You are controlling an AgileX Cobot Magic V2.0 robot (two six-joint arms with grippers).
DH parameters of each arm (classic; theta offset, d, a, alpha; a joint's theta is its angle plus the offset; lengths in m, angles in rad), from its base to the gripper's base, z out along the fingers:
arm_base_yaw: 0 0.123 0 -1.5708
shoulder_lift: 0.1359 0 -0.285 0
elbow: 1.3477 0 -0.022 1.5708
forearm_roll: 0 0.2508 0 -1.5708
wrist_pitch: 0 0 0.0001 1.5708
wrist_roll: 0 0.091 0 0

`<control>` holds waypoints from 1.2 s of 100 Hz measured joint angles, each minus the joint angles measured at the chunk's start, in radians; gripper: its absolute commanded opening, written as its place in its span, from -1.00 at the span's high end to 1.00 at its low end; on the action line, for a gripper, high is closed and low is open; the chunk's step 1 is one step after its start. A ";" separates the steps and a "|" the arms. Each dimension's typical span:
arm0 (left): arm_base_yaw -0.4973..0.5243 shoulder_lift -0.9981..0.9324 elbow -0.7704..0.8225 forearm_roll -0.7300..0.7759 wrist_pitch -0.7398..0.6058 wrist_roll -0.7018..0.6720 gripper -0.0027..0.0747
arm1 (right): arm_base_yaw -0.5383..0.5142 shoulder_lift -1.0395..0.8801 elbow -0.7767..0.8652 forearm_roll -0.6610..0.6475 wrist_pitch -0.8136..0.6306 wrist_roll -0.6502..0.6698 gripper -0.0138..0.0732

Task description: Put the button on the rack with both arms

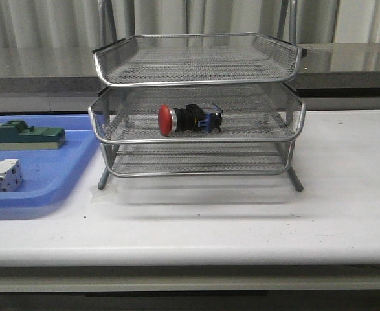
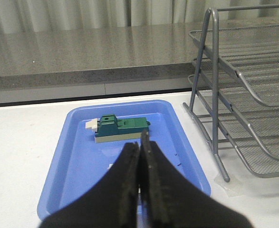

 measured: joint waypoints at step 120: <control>0.000 0.000 0.000 0.000 0.000 0.000 0.98 | 0.000 -0.348 0.183 0.008 -0.123 0.009 0.82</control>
